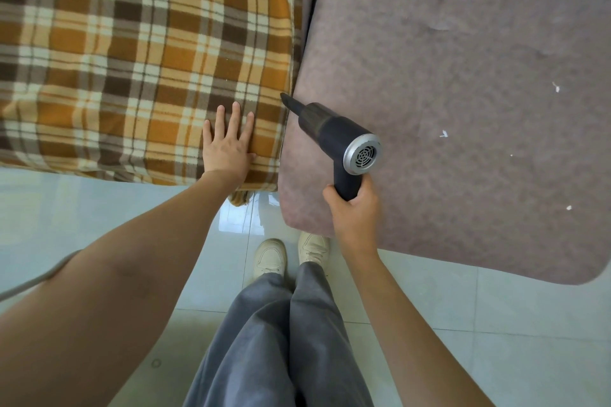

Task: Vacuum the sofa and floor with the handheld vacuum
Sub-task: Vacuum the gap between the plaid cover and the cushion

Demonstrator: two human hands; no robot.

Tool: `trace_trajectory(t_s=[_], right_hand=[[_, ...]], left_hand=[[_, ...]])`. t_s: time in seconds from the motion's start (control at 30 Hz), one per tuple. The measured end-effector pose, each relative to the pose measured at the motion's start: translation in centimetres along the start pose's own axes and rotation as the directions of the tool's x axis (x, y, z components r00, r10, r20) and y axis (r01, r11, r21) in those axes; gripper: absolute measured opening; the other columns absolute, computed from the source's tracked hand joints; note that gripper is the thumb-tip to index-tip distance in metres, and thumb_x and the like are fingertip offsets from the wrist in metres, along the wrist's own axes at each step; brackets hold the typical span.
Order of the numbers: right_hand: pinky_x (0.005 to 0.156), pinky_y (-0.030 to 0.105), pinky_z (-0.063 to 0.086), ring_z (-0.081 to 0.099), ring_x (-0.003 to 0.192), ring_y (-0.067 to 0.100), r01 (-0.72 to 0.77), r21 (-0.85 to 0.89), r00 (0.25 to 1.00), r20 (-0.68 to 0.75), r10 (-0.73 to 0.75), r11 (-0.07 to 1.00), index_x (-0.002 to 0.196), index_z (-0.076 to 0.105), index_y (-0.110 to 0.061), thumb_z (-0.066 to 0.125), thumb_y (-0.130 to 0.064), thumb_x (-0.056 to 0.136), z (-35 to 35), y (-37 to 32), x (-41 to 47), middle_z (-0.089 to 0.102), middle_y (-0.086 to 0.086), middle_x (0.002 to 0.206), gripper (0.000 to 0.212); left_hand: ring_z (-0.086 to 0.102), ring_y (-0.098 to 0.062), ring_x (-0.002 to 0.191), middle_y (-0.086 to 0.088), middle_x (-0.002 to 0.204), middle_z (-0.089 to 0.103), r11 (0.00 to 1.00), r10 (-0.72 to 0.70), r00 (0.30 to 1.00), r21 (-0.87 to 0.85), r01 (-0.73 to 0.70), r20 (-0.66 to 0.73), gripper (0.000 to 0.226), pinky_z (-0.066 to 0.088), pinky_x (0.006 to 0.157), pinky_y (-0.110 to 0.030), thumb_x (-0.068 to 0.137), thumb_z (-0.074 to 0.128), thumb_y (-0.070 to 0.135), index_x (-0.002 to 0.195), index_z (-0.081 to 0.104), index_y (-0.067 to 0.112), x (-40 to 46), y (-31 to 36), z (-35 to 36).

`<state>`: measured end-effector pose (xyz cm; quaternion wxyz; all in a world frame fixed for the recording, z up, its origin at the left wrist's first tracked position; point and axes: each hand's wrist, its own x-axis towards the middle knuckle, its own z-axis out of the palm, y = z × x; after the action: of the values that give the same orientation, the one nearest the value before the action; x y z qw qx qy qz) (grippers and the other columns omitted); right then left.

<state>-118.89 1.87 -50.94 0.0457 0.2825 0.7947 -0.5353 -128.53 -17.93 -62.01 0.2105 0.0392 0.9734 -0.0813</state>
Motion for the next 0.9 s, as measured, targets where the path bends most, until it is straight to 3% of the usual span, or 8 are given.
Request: trace_trajectory(t_s=[0.17, 0.3, 0.67, 0.9], right_hand=[[0.067, 0.02, 0.044, 0.058, 0.074, 0.005, 0.052, -0.023, 0.998, -0.035, -0.053, 0.998, 0.103, 0.058, -0.015, 0.069, -0.01, 0.077, 1.0, -1.6, 2.8, 0.06, -0.016, 0.081, 0.029], [0.073, 0.031, 0.049, 0.06, 0.079, 0.017, 0.104, -0.043, 0.993, -0.054, -0.106, 0.994, 0.105, 0.059, -0.014, 0.068, -0.012, 0.075, 2.0, -3.1, 5.6, 0.064, -0.006, 0.087, 0.032], [0.064, 0.02, 0.032, 0.061, 0.085, 0.024, 0.168, -0.083, 0.966, -0.183, -0.181, 0.982, 0.106, 0.061, -0.006, 0.07, -0.011, 0.075, 4.1, -6.5, 12.8, 0.07, 0.009, 0.098, 0.033], [0.068, 0.027, 0.037, 0.062, 0.086, 0.029, 0.136, -0.101, 0.965, -0.21, -0.155, 0.985, 0.106, 0.06, -0.005, 0.07, -0.013, 0.076, 4.6, -8.1, 17.3, 0.069, 0.009, 0.097, 0.032]], left_hand=[[-0.006, -0.033, 0.147, -0.006, 0.161, -0.008, 0.999, 0.007, 1.0, -0.037, -0.008, -0.027, 0.085, 0.008, 0.119, -0.05, 0.094, 0.047, 0.051, 0.153, -0.008, 0.024, -0.1, -0.1, -0.7], [-0.007, -0.033, 0.147, -0.006, 0.161, -0.008, 0.996, -0.012, 0.999, -0.087, 0.009, -0.031, 0.084, 0.005, 0.118, -0.053, 0.094, 0.048, 0.049, 0.153, -0.005, 0.025, 0.5, 0.2, -1.2], [-0.007, -0.034, 0.147, -0.003, 0.161, -0.009, 0.994, -0.004, 1.0, -0.108, 0.004, -0.006, 0.083, 0.007, 0.117, -0.057, 0.091, 0.055, 0.047, 0.152, 0.001, 0.031, 4.7, 0.4, -3.2], [-0.009, -0.032, 0.147, -0.002, 0.16, -0.014, 0.997, 0.01, 1.0, -0.073, -0.01, 0.009, 0.089, 0.008, 0.117, -0.056, 0.088, 0.058, 0.05, 0.153, 0.0, 0.031, 6.5, 0.8, -4.9]])
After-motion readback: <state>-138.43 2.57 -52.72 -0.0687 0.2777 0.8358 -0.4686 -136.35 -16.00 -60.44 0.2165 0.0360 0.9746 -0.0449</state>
